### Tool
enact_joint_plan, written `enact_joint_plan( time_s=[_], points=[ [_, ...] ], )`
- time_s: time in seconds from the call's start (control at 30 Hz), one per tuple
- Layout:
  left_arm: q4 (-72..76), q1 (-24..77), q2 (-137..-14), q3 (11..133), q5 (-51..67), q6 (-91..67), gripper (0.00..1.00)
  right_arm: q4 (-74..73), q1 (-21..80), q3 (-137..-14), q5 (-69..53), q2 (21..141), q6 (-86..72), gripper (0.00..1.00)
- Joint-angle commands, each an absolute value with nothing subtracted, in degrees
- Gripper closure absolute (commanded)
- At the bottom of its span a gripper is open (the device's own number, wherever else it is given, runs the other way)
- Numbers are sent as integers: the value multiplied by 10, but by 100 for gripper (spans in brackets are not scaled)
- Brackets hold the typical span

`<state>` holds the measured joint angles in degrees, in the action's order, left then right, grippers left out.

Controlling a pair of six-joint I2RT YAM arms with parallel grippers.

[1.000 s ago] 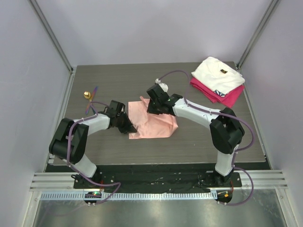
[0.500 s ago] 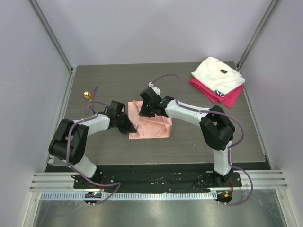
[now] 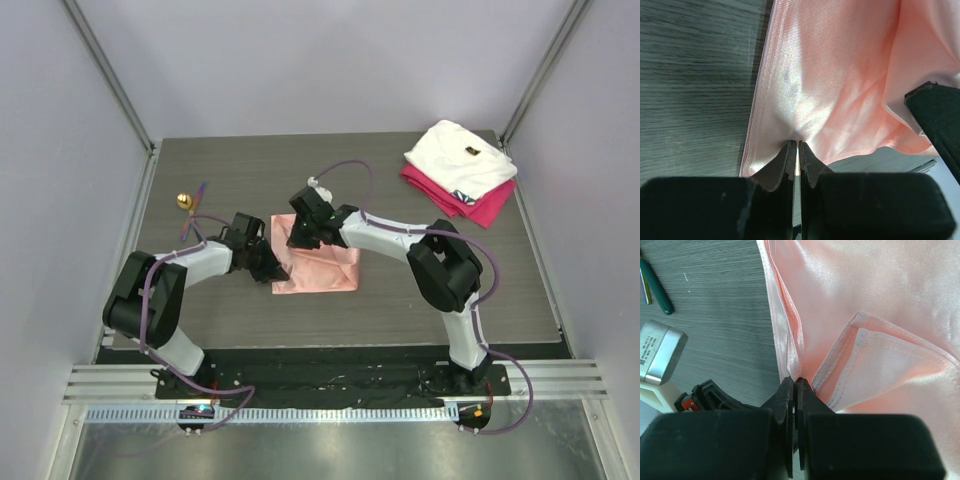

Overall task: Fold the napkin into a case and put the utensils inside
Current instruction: Fold the rectangle-folded napkin at the center of the board.

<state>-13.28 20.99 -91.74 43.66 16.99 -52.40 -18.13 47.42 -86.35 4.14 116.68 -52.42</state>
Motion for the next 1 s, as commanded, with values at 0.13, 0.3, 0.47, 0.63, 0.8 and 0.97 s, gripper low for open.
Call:
enact_joint_plan(
  time_s=[0.13,0.3,0.47,0.63,0.8,0.97],
  points=[
    [-145,214,-901,424,149,-523,90,-146,478,-904,12,1187,-527,96],
    [-164,214,-881,428,149,-519,87,-140,477,-904,-32,1173,-492,72],
    [-200,214,-817,432,136,-510,80,-142,471,-896,-68,1119,-459,43],
    [-272,211,-773,458,125,-484,71,-162,437,-875,-115,1056,-417,38],
    [-312,211,-771,538,139,-427,54,-211,381,-831,-142,997,-331,34],
    [-334,204,-817,606,153,-412,60,-192,313,-768,-198,1005,-258,32]
  ],
)
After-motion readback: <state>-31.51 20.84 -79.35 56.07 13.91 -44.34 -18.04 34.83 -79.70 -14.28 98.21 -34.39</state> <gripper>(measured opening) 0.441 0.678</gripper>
